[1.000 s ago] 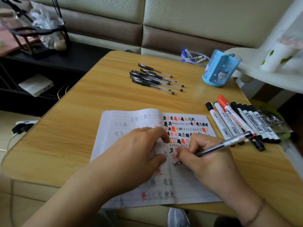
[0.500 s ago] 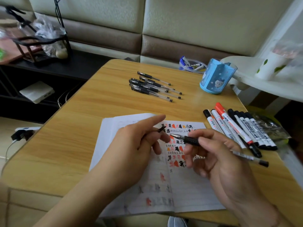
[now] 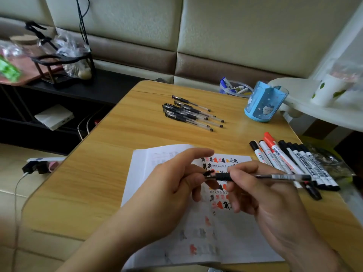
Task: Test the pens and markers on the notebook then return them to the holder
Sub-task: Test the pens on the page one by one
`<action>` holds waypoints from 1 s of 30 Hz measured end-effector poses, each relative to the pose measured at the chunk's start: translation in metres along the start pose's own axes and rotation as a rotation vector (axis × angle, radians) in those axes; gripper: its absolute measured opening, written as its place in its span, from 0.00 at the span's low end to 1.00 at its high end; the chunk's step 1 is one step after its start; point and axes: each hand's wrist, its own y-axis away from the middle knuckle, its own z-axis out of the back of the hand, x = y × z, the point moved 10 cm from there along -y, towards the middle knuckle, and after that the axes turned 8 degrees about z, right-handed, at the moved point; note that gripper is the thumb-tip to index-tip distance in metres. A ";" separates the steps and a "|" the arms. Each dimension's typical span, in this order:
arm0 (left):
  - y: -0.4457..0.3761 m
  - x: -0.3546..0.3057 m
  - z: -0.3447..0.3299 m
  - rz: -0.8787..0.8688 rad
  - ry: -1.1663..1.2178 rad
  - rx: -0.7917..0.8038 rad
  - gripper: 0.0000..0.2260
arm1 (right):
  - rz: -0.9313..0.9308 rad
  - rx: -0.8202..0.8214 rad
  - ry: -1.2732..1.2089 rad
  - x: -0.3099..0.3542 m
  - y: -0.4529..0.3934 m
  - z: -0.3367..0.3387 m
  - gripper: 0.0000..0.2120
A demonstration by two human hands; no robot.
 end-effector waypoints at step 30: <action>-0.024 0.009 0.001 0.188 -0.708 -0.037 0.15 | 0.140 0.152 1.554 -0.048 -0.180 -0.001 0.10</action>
